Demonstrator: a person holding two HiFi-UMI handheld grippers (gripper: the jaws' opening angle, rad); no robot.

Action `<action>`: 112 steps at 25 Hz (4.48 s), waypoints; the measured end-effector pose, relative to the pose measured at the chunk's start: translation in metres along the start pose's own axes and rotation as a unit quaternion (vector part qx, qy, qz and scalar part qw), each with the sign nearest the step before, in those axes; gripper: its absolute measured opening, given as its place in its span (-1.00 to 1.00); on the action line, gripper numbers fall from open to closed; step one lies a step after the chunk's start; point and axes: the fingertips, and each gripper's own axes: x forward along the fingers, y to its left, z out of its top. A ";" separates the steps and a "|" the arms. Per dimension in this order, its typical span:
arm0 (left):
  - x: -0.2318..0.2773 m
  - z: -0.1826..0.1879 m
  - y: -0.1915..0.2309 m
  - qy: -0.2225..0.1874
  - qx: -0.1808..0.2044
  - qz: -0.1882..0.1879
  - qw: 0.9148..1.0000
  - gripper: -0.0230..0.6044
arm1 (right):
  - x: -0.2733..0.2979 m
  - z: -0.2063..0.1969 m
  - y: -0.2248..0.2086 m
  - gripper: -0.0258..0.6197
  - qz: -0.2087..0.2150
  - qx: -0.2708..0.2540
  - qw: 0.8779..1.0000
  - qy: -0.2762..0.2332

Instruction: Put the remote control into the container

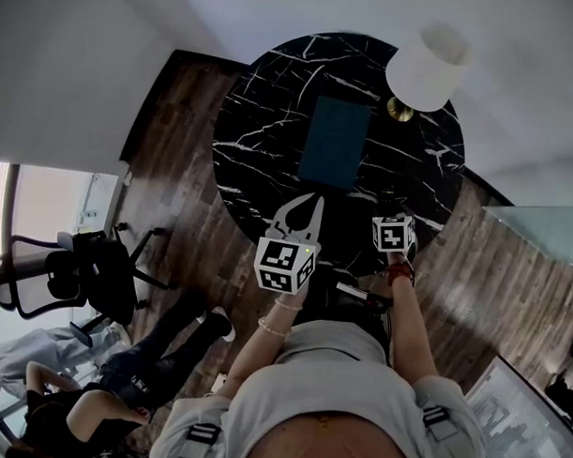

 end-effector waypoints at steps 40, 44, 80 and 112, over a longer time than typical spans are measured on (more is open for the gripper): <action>-0.015 -0.004 -0.021 -0.010 -0.008 -0.027 1.000 -0.91 | -0.039 -0.003 0.000 -0.36 0.040 0.068 0.995 -0.053; -0.018 -0.005 -0.025 -0.012 -0.009 -0.028 0.999 -0.91 | -0.046 -0.003 0.004 -0.36 0.047 0.068 0.995 -0.059; -0.078 -0.018 0.041 -0.041 -0.052 0.059 0.996 -0.91 | -0.054 0.054 0.158 -0.36 0.197 -0.036 0.978 -0.058; -0.072 -0.015 0.101 -0.038 -0.076 0.070 0.994 -0.91 | 0.006 0.051 0.201 -0.36 0.126 -0.077 0.983 0.109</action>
